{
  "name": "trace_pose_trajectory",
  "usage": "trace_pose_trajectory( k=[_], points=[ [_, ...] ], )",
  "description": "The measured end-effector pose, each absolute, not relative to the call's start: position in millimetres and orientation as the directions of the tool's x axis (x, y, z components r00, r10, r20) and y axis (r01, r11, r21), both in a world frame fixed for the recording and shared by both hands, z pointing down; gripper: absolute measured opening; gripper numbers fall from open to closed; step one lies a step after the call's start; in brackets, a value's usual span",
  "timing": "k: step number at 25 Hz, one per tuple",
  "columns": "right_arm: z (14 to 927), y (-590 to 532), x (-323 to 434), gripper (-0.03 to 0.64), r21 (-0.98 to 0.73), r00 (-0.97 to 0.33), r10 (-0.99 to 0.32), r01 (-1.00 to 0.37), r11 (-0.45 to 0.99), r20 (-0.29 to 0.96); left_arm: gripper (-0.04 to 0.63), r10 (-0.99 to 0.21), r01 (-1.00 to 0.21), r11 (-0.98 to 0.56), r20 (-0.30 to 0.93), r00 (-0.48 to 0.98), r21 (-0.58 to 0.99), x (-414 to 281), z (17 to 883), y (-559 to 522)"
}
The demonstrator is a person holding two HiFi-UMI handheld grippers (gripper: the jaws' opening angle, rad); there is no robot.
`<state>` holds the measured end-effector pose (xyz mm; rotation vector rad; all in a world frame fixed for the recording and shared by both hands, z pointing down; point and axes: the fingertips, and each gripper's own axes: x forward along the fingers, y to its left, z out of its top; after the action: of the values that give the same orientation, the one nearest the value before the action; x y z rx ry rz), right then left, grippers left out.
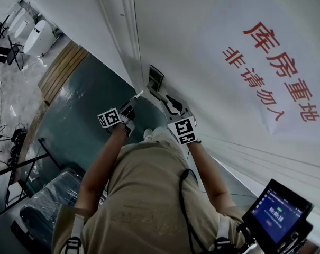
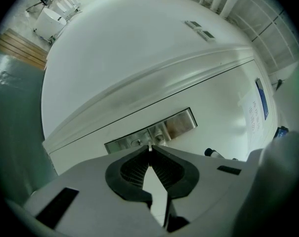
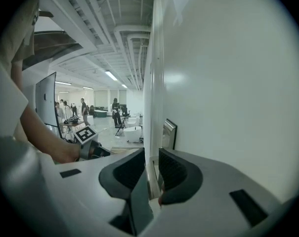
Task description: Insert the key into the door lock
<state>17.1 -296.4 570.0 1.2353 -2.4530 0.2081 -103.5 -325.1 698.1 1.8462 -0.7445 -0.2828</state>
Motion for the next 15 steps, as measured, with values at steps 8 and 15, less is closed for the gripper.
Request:
trace_pose_trajectory(
  k=[8,15],
  points=[
    [574.0,-293.5,3.2,0.087,0.040,-0.561,-0.721,-0.778,0.627,0.407,0.032,-0.608,-0.312,-0.173,0.148,0.780,0.934,-94.3,709.4,-333.7],
    [583.8,-292.1,9.8,0.087,0.035,-0.578,-0.696,-0.758,0.651,0.425,0.032,-0.598,-0.293,-0.149,0.150,0.787,0.944,-70.9,722.9,-348.9]
  ],
)
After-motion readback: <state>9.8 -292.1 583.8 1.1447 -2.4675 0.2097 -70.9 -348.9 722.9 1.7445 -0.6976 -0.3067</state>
